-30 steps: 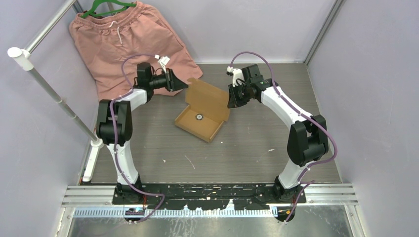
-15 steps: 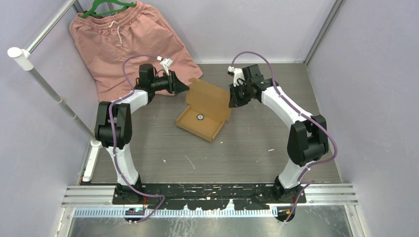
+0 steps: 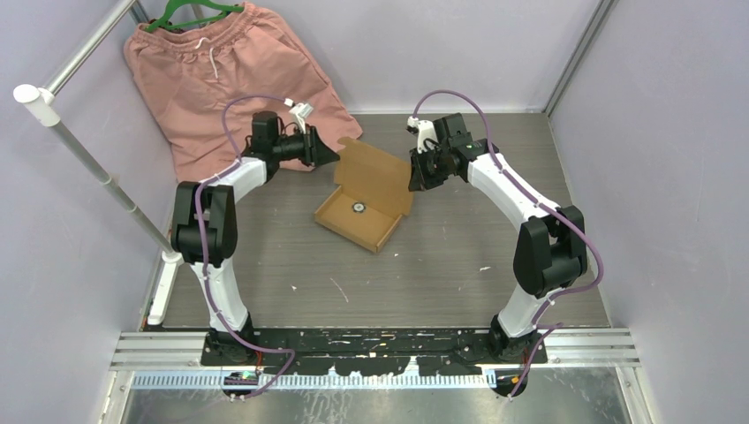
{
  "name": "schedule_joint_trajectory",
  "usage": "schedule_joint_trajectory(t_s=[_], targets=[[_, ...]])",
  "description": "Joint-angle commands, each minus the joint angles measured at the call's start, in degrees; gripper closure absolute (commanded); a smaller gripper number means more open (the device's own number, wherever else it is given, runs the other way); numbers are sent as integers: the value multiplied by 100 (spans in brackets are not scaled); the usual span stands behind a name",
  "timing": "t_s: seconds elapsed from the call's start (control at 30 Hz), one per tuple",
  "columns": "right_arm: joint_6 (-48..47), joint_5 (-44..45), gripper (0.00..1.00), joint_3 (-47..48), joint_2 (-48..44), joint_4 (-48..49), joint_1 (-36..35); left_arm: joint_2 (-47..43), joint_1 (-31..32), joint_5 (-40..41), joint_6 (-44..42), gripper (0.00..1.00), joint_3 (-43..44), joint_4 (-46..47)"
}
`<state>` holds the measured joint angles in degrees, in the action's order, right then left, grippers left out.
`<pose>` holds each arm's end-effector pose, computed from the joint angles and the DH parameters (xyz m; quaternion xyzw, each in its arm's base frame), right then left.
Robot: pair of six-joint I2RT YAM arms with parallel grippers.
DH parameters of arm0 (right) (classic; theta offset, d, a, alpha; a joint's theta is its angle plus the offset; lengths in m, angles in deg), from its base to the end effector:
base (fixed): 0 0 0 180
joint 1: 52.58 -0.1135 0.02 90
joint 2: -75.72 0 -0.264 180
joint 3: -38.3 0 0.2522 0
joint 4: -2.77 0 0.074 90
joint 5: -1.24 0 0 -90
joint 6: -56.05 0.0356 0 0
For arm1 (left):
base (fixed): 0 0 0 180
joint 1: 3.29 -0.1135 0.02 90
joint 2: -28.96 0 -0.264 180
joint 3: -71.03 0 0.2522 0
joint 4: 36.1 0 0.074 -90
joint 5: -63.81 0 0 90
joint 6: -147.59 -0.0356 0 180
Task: Fold the paper box
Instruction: Close the paper box at the center of the board.
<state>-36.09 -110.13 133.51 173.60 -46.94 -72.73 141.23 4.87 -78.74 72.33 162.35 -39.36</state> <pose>0.3462 0.1409 0.2784 -0.2385 0.9011 0.2229 0.2855 0.4343 -0.0908 0.2284 0.1968 0.7655 -0.4610 0.4035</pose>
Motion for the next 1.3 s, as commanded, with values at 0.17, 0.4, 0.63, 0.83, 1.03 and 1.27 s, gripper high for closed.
schedule_joint_trajectory(t_s=[0.17, 0.4, 0.63, 0.83, 1.03, 1.27], targets=[[-111, -177, 93, 292, -186, 99, -18, -27, 102, -69, -165, 69, 488, -160], [-116, -200, 94, 331, -156, 72, -29, 35, 110, -94, -175, 75, 539, -163], [-121, -240, 94, 328, -146, 53, -24, 140, 156, -68, -194, 77, 626, -218], [-121, -263, 94, 335, -131, 45, -33, 188, 192, 91, -245, 78, 661, -260], [-143, -251, 94, 336, -128, 26, -42, 246, 290, 373, -461, 80, 780, -550], [-156, -182, 95, 336, -135, 9, -51, 176, 383, 780, -587, 84, 745, -691]])
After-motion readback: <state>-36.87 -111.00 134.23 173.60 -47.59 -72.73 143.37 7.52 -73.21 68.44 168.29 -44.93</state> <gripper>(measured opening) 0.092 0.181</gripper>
